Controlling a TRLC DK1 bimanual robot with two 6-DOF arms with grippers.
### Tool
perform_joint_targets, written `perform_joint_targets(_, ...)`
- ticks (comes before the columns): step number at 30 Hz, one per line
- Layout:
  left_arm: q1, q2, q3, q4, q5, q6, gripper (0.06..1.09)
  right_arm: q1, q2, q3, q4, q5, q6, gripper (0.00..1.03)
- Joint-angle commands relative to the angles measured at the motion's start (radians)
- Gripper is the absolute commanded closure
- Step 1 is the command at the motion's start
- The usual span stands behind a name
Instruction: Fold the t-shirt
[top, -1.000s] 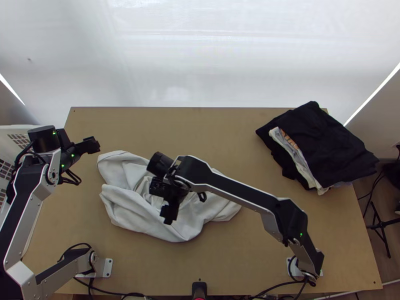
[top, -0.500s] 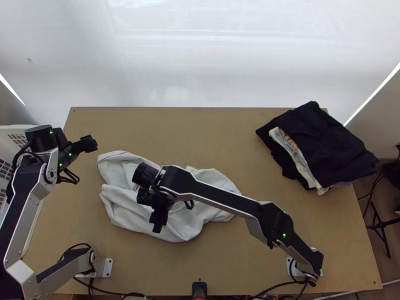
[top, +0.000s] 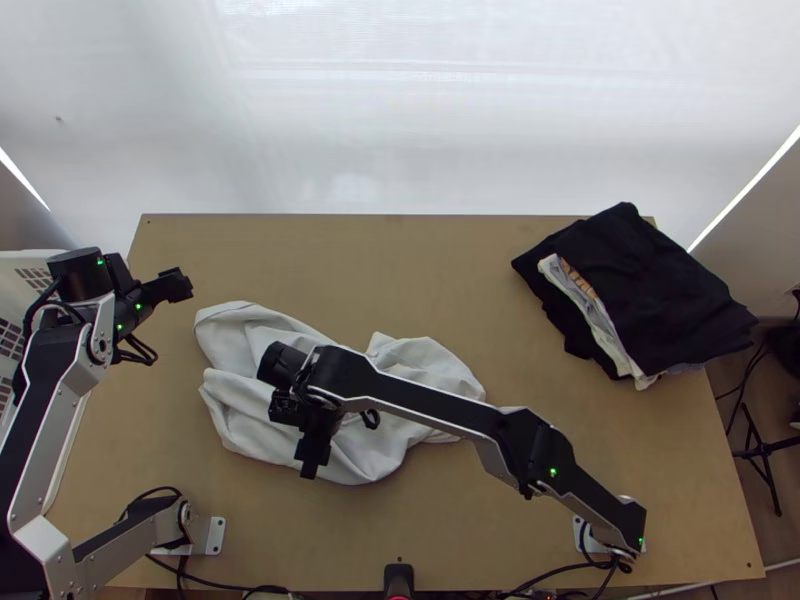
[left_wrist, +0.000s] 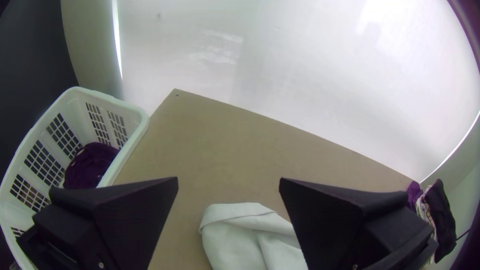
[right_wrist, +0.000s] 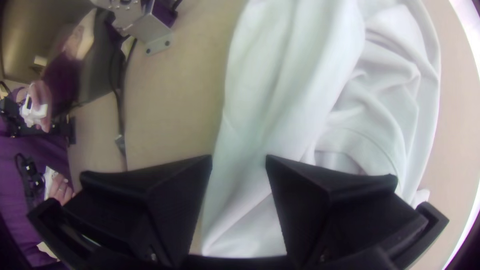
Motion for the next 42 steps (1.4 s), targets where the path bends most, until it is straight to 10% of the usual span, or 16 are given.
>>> perform_joint_targets(1, 0.01, -0.001, 0.001, -0.005, -0.001, 0.007, 0.1, 0.001, 0.025, 0.007, 0.026, -0.002, 0.003, 0.51)
perform_joint_targets(3, 0.01, 0.001, 0.001, -0.005, -0.001, 0.007, 0.1, 0.001, 0.027, 0.007, 0.04, -0.002, 0.012, 0.51)
perform_joint_targets(9, 0.009, 0.002, 0.003, -0.004, -0.001, 0.007, 0.1, -0.013, 0.011, 0.013, 0.1, -0.005, 0.047, 1.0)
perform_joint_targets(16, 0.01, 0.004, 0.012, -0.002, -0.001, 0.018, 0.1, -0.042, -0.039, -0.005, 0.1, -0.008, 0.078, 1.0)
perform_joint_targets(18, 0.009, 0.007, 0.018, -0.002, -0.001, 0.018, 0.1, -0.04, -0.041, -0.018, 0.078, -0.006, 0.07, 0.73)
perform_joint_targets(20, 0.01, 0.008, 0.021, -0.002, -0.001, 0.018, 0.1, -0.04, -0.042, -0.039, 0.049, -0.003, 0.064, 0.2)
perform_joint_targets(24, 0.01, 0.01, 0.023, -0.002, -0.001, 0.018, 0.1, -0.028, -0.065, -0.111, 0.032, 0.0, 0.052, 0.13)
perform_joint_targets(30, 0.02, 0.008, 0.025, -0.002, -0.001, 0.018, 0.1, -0.026, -0.065, -0.185, 0.092, 0.009, 0.052, 0.27)
perform_joint_targets(34, 0.029, 0.007, 0.026, -0.007, -0.001, 0.018, 0.1, -0.026, -0.079, -0.202, 0.176, 0.007, 0.064, 0.75)
perform_joint_targets(42, 0.03, 0.002, 0.026, -0.01, 0.001, 0.017, 0.1, -0.026, -0.061, -0.17, 0.186, 0.007, 0.079, 0.84)
